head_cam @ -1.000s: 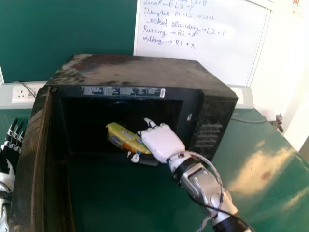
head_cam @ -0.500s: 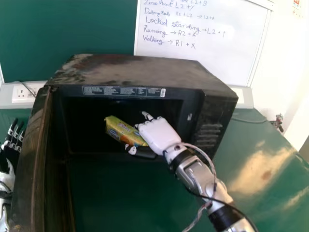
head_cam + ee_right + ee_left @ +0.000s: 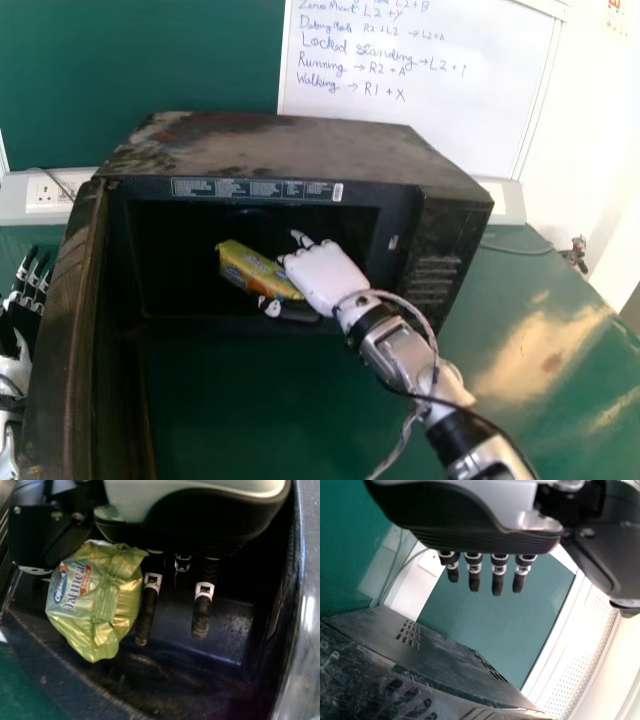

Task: Put biscuit inside oven

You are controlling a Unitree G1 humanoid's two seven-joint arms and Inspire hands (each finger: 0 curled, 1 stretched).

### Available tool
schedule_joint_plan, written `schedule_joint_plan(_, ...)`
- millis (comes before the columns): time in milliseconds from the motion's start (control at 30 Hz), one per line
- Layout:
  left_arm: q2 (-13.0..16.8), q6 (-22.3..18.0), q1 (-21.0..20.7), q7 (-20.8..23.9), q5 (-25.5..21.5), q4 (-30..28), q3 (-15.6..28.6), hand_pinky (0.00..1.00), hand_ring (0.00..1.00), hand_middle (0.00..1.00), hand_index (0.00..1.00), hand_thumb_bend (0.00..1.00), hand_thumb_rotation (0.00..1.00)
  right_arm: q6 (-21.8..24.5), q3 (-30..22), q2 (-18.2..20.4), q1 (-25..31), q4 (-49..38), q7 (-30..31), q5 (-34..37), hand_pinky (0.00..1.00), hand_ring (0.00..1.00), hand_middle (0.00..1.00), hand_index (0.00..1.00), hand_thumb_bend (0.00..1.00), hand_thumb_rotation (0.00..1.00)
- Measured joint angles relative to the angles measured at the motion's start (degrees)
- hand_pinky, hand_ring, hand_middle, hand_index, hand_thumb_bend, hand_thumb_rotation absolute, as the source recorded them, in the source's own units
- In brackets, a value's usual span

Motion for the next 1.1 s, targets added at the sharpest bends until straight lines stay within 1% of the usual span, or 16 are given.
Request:
schedule_joint_plan(33,0.0,0.0,-0.01,-0.02,-0.01,0.0,0.0,0.11,0.45,0.64,0.83,0.14,0.0,-0.13,0.22,0.16,-0.17,0.88,-0.63,0.0,0.28,0.39,0.44,0.54,0.52,0.0)
schedule_joint_plan(133,0.0,0.0,0.0,-0.07,-0.01,-0.02,0.0,0.15,0.45,0.64,0.83,0.15,0.0,-0.69,0.96,0.58,-1.01,3.85,-2.16,0.0,0.26,0.37,0.43,0.54,0.52,0.0)
schedule_joint_plan(233,0.02,-0.01,-0.02,-0.2,-0.03,0.05,0.0,0.12,0.43,0.63,0.83,0.14,0.0,-0.9,1.47,0.89,-2.17,6.51,-4.7,-0.03,0.22,0.32,0.41,0.53,0.52,0.0)
schedule_joint_plan(267,0.02,-0.01,-0.01,-0.24,-0.02,0.08,0.0,0.12,0.43,0.63,0.83,0.14,0.0,-0.9,1.76,1.06,-2.63,7.39,-5.64,-0.06,0.22,0.32,0.41,0.53,0.52,0.0)
schedule_joint_plan(300,0.04,-0.01,0.0,-0.25,-0.02,0.11,0.0,0.12,0.43,0.64,0.83,0.14,0.0,-0.94,2.24,1.31,-3.38,8.61,-6.65,-0.13,0.22,0.33,0.45,0.51,0.52,0.0)
schedule_joint_plan(367,0.01,-0.02,0.04,-0.23,-0.02,-0.05,0.0,0.13,0.44,0.64,0.83,0.14,0.0,-0.83,3.04,1.87,-4.77,10.84,-7.92,-0.29,0.24,0.36,0.43,0.53,0.52,0.0)
schedule_joint_plan(467,-0.08,-0.01,0.11,-0.19,-0.03,-0.52,0.0,0.11,0.44,0.64,0.83,0.14,0.0,-0.66,4.23,2.98,-6.67,14.28,-8.67,-0.34,0.26,0.38,0.43,0.54,0.52,0.0)
schedule_joint_plan(500,-0.09,-0.01,0.09,-0.19,-0.04,-0.55,0.0,0.1,0.44,0.64,0.83,0.15,0.0,-0.71,4.57,3.34,-7.15,15.49,-9.07,-0.32,0.26,0.37,0.43,0.54,0.52,0.0)
schedule_joint_plan(533,-0.08,-0.01,0.05,-0.22,-0.04,-0.48,0.0,0.1,0.44,0.64,0.83,0.15,0.0,-0.73,5.02,3.68,-7.66,16.71,-9.51,-0.33,0.25,0.36,0.45,0.52,0.52,0.0)
schedule_joint_plan(667,-0.01,-0.03,0.0,-0.25,-0.03,-0.15,0.0,0.15,0.46,0.64,0.83,0.16,0.0,-0.54,7.42,5.47,-10.35,23.08,-13.44,-0.64,0.2,0.3,0.48,0.49,0.53,0.0)
schedule_joint_plan(700,-0.02,-0.02,0.0,-0.26,-0.03,-0.18,0.0,0.13,0.46,0.64,0.83,0.15,0.0,-0.36,7.88,5.93,-11.04,24.58,-14.22,-0.77,0.2,0.3,0.48,0.49,0.53,0.0)
schedule_joint_plan(767,-0.03,-0.02,0.02,-0.28,-0.04,-0.24,0.0,0.12,0.44,0.64,0.82,0.14,0.0,0.22,8.75,6.91,-12.54,27.44,-15.26,-0.77,0.2,0.3,0.48,0.49,0.53,0.0)
schedule_joint_plan(833,-0.05,-0.01,0.02,-0.3,-0.05,-0.36,0.0,0.1,0.46,0.64,0.83,0.14,0.0,0.33,9.12,7.92,-13.58,29.87,-16.16,-0.37,0.21,0.31,0.48,0.49,0.53,0.0)
schedule_joint_plan(967,-0.05,-0.03,-0.06,-0.39,-0.04,-0.22,0.0,0.1,0.45,0.64,0.83,0.14,0.0,0.38,10.06,9.74,-14.89,33.76,-17.11,-0.04,0.22,0.31,0.48,0.49,0.53,0.0)
schedule_joint_plan(1067,-0.07,-0.05,-0.08,-0.4,-0.05,-0.22,0.0,0.1,0.46,0.64,0.83,0.15,0.0,0.89,10.67,10.35,-15.36,35.5,-17.54,-0.01,0.22,0.31,0.48,0.49,0.53,0.0)
schedule_joint_plan(1100,-0.07,-0.05,-0.08,-0.4,-0.06,-0.23,0.0,0.08,0.45,0.64,0.83,0.14,0.0,1.11,10.88,10.43,-15.39,35.87,-18.03,0.0,0.21,0.3,0.48,0.49,0.53,0.0)
